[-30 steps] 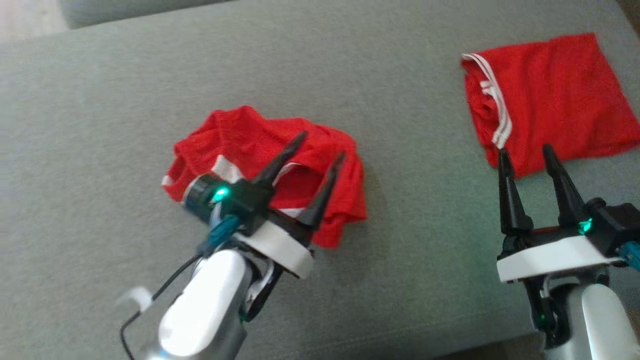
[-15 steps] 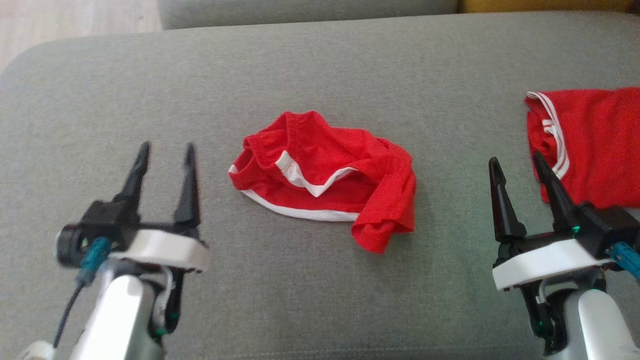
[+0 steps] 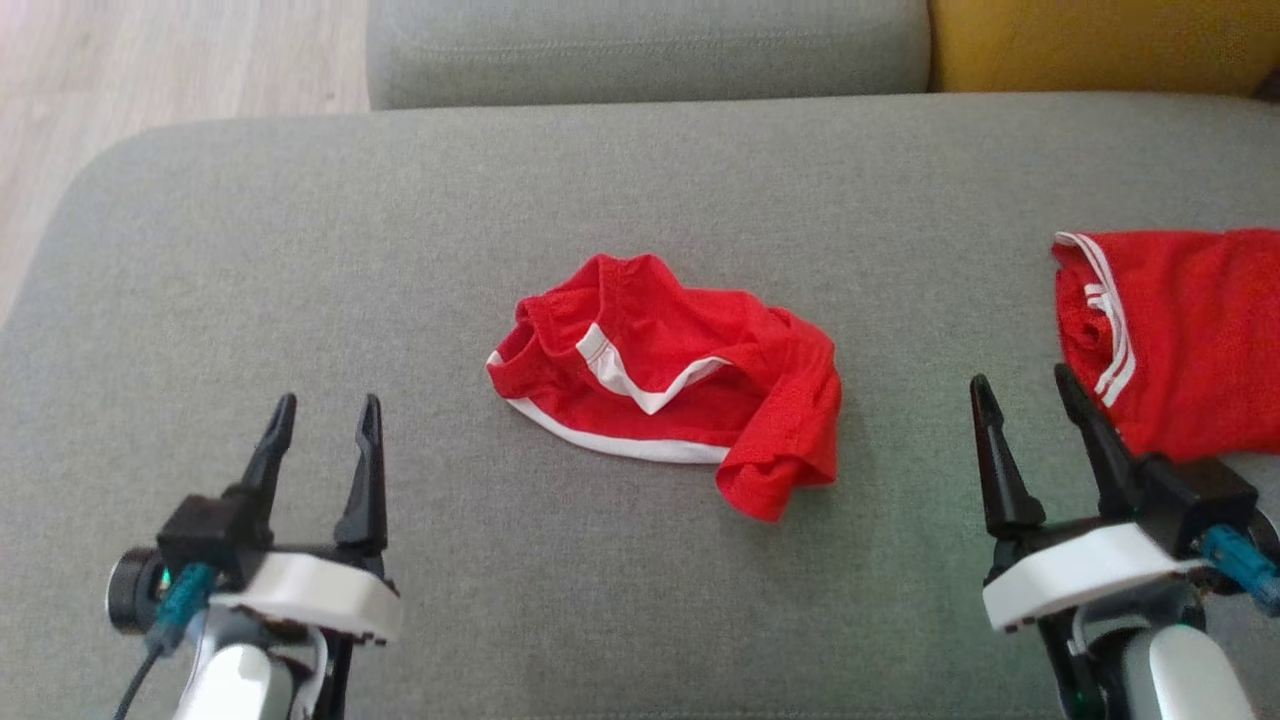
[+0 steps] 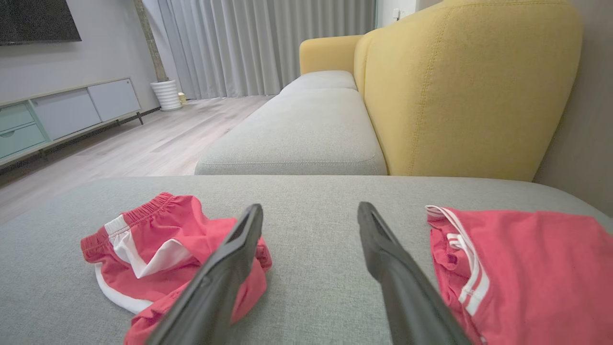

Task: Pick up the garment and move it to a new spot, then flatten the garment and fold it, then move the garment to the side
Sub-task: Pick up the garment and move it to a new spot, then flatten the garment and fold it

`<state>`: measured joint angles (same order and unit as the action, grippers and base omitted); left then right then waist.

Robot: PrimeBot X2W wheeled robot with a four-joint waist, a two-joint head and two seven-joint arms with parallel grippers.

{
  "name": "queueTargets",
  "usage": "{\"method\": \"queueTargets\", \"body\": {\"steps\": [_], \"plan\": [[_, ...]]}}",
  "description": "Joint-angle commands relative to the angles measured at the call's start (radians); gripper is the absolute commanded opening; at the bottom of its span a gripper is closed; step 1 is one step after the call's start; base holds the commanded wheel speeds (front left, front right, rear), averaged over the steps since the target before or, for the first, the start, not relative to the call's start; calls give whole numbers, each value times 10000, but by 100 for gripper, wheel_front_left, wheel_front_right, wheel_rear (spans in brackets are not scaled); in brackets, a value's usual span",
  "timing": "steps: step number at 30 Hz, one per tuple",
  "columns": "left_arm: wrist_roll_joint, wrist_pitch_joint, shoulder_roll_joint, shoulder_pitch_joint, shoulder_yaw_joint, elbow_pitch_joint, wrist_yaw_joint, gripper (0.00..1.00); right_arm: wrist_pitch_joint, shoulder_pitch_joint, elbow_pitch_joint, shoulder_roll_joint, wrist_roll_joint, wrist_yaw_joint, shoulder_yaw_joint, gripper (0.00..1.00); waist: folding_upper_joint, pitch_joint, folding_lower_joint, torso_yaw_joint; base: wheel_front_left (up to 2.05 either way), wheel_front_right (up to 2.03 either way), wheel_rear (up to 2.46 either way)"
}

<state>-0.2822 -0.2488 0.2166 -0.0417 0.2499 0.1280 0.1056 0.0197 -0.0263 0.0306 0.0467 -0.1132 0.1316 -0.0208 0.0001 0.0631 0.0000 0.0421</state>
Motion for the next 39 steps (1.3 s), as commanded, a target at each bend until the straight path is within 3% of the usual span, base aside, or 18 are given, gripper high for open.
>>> {"method": "queueTargets", "body": {"steps": [1,10,39], "plan": [[91,-40,274,-278,-309,-383,0,100,47,162,352,35,36,-9,-213,100,-1,-119,0,-31,0,0,0],[164,207,391,261,-99,-708,113,100,200,-284,527,35,5,-9,-150,100,-1,-543,0,-62,0,0,0],[97,230,500,224,38,-942,328,100,295,-245,659,35,0,-9,-214,100,-1,-361,0,-116,0,0,0]]}}
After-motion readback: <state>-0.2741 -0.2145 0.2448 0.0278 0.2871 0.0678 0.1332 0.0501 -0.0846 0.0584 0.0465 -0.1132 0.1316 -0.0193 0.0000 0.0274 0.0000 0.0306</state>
